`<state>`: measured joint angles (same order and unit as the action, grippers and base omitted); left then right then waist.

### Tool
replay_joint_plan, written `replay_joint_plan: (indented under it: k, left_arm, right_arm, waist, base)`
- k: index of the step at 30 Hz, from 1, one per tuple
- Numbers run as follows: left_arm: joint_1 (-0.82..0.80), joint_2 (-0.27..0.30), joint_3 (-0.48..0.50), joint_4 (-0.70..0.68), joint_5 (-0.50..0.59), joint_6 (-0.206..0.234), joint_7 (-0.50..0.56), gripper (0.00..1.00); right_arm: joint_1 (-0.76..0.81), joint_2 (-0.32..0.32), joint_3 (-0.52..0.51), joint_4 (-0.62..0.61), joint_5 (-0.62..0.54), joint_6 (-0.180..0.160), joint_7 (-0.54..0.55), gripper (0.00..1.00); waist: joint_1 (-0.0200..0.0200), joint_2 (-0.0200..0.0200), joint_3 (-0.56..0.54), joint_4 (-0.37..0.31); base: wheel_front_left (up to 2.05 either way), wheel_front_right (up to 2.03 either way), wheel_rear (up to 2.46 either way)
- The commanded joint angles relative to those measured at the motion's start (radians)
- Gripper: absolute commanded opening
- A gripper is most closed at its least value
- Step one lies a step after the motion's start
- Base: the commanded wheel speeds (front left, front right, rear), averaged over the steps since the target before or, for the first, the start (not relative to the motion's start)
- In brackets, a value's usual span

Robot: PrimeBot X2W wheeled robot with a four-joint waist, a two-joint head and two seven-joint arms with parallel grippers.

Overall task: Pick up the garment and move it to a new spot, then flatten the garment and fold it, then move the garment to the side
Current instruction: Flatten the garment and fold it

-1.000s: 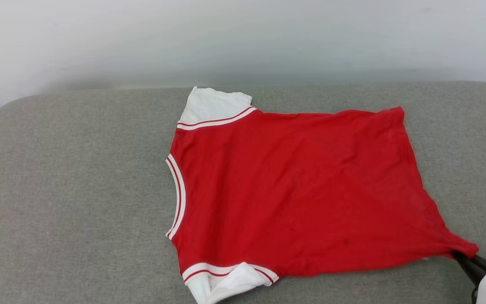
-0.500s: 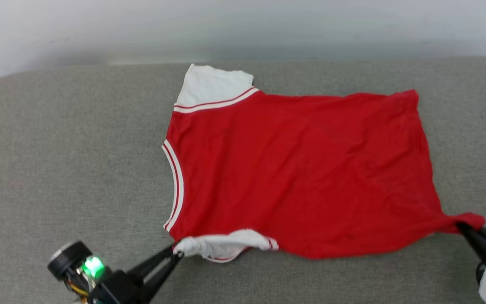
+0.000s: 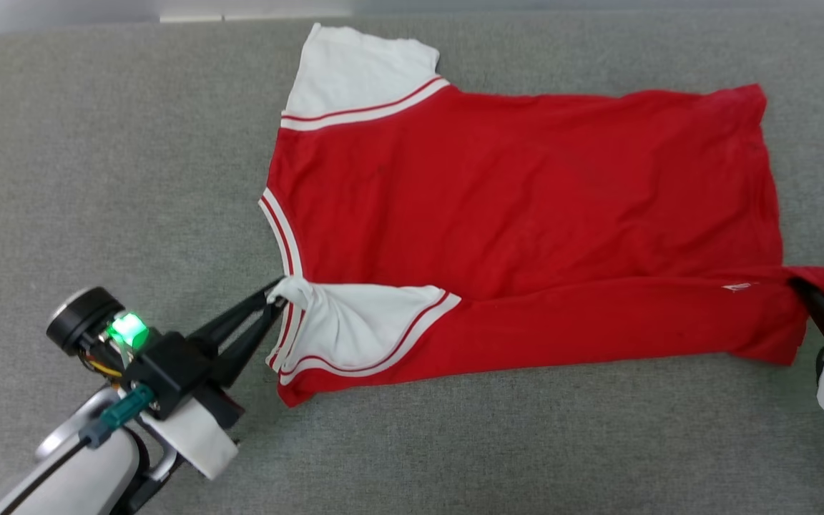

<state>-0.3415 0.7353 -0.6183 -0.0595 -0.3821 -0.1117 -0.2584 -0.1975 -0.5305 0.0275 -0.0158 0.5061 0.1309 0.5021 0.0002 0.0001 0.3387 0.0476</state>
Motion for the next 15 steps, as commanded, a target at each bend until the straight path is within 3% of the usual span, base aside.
replay_joint_plan:
  k: [1, 15]
  left_arm:
    - [-0.028, -0.009, -0.003, 0.018, 0.004, -0.002, -0.003, 0.0]
    - [-0.177, -0.133, -0.022, 0.247, -0.018, -0.016, -0.009, 0.0]
  right_arm:
    - [-0.025, -0.001, 0.011, 0.009, -0.01, 0.0, 0.007, 0.0]
    - [-0.135, -0.014, 0.09, 0.152, -0.062, -0.001, -0.004, 0.0]
  waist:
    - [-0.0002, -0.0001, 0.031, 0.004]
    - [-0.0002, -0.0001, 0.07, 0.019]
  base:
    - [0.0, 0.0, 0.0]
    - [0.0, 0.0, 0.0]
